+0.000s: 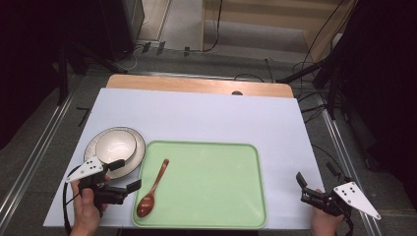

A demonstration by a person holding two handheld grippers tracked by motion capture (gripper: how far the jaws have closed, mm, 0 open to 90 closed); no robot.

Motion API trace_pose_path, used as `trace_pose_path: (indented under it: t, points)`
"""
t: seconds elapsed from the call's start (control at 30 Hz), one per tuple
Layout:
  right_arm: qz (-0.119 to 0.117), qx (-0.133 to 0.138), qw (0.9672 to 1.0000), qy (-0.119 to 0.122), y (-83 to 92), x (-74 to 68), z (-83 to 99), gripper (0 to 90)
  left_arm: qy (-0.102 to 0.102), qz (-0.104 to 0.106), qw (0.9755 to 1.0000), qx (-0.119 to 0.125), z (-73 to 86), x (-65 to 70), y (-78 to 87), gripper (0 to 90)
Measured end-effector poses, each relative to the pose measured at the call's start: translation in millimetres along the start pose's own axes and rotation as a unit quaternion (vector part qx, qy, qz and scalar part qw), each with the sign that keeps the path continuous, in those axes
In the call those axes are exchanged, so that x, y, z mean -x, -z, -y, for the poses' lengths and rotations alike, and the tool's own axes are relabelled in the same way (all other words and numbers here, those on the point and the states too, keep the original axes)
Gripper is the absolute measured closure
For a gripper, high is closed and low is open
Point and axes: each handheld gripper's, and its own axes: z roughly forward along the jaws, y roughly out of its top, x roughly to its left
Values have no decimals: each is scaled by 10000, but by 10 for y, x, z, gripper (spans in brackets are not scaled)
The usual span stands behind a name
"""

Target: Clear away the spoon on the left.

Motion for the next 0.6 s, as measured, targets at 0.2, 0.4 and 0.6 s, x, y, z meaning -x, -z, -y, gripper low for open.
trace_pose_path:
  t: [0.2,0.4,0.6]
  points:
    - [9,-13,10000,-8,-3,-1,-1,0,49,-84,9999,90,29,-54,94,0]
    - [12,-26,10000,9,-5,-6,-2,0,135,-221,9996,137,83,-141,232,0]
    - [13,-27,10000,15,-7,-6,-1,0,212,-313,9989,288,123,-240,365,0]
